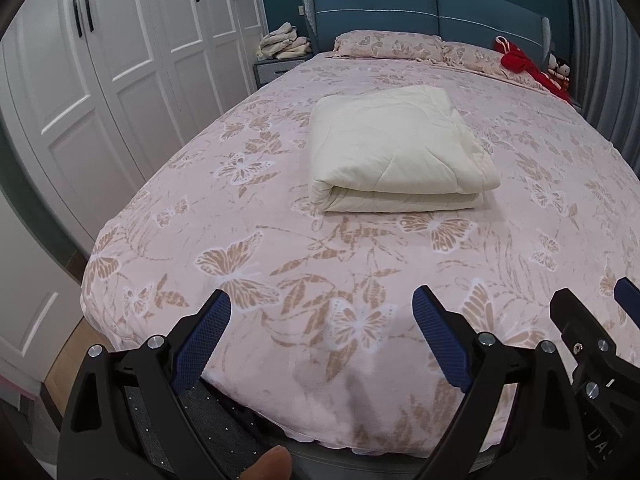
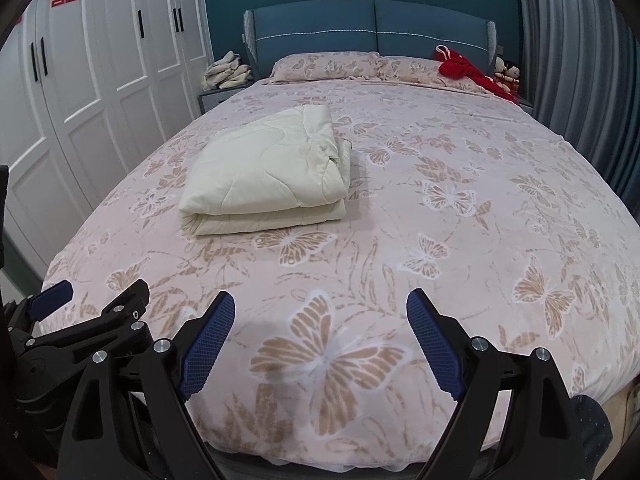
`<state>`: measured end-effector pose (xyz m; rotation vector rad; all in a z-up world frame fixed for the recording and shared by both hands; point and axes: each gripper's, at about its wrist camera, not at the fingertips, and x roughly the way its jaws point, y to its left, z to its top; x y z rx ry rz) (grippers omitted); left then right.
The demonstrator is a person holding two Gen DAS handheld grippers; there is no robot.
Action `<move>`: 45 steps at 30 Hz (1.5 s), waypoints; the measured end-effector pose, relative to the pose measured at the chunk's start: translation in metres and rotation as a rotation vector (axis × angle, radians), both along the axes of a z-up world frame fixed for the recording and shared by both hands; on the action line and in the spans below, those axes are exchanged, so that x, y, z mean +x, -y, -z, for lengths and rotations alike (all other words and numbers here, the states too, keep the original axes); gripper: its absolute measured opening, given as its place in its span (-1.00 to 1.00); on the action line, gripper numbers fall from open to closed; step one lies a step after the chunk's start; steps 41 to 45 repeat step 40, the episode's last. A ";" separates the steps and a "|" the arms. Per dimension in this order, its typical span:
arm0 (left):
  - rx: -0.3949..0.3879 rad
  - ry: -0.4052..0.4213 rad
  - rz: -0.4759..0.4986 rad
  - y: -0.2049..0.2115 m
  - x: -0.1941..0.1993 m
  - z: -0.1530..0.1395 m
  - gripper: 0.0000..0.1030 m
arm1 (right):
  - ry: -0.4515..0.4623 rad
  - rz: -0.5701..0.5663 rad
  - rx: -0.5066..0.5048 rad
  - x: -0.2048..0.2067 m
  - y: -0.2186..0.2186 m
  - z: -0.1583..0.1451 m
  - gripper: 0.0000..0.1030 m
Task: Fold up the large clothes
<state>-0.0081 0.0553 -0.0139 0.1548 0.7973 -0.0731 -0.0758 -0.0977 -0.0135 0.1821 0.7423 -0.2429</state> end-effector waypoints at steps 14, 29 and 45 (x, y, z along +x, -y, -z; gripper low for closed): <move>0.008 0.019 -0.026 -0.003 -0.002 0.002 0.74 | 0.010 -0.003 -0.012 0.000 -0.005 0.000 0.67; 0.013 0.032 -0.026 -0.005 -0.002 0.002 0.73 | 0.012 -0.002 -0.014 0.000 -0.006 0.000 0.67; 0.020 0.041 -0.003 -0.005 -0.003 0.000 0.71 | 0.022 0.016 -0.014 -0.001 -0.014 -0.002 0.67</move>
